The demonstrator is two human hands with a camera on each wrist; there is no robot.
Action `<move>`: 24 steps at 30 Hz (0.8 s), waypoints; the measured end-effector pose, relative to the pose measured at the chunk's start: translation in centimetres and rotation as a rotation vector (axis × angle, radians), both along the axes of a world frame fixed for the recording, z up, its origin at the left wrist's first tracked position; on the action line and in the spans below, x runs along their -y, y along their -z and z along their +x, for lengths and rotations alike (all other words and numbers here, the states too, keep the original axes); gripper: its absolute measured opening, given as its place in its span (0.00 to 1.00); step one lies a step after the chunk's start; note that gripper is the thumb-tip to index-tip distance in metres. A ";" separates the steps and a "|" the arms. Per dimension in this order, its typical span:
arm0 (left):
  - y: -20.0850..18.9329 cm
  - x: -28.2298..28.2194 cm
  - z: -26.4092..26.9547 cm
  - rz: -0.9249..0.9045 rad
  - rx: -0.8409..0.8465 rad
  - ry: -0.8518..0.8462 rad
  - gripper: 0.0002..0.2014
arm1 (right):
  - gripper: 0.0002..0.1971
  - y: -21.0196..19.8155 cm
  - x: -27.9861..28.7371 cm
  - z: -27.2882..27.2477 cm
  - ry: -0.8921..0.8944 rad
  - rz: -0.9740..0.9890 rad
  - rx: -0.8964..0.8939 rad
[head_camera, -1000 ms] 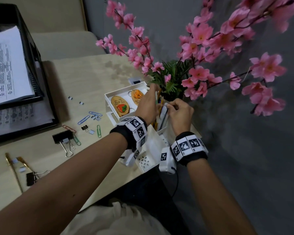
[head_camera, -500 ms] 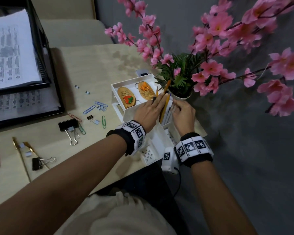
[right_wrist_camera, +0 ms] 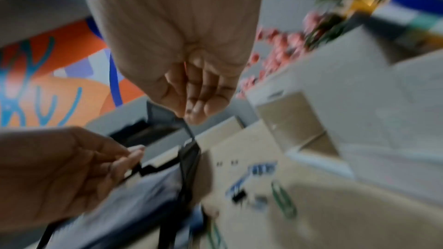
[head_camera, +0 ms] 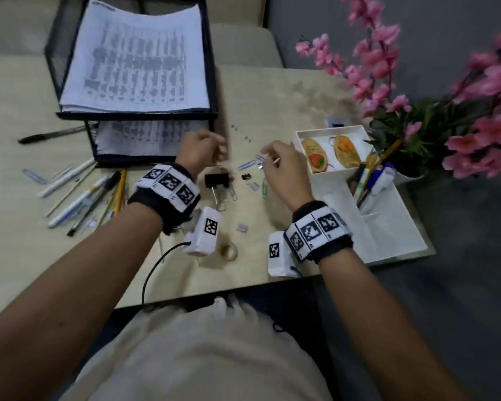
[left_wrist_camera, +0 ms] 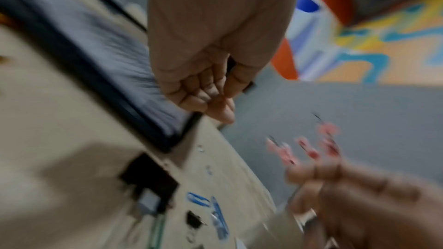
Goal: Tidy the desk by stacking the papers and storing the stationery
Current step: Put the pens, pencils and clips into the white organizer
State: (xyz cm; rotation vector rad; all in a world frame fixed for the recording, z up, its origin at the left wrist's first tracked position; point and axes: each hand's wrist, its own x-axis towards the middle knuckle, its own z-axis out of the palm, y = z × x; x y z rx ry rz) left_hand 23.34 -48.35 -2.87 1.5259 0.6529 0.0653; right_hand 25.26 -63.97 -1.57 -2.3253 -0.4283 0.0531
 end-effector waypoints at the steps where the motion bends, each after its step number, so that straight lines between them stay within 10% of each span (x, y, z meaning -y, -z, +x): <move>1: 0.7 -1.7 -1.0 -0.069 -0.073 -0.052 0.16 | 0.11 1.1 -1.4 -0.4 -0.059 -0.072 -0.095; 9: 4.3 -7.6 -7.4 -0.346 -0.326 -0.178 0.13 | 0.16 5.9 -7.8 -4.3 0.008 -0.480 -0.422; 18: 3.9 -6.4 -7.0 -0.336 -0.369 0.016 0.10 | 0.02 6.9 -7.1 -4.5 0.152 -0.295 -0.501; 20: 3.9 -5.8 -6.3 -0.261 -0.341 0.091 0.05 | 0.15 7.5 -6.2 -4.3 0.169 -0.207 -0.447; 24: 3.4 -4.6 -5.3 -0.063 -0.225 0.333 0.20 | 0.04 6.6 -5.5 -3.9 0.111 0.079 -0.488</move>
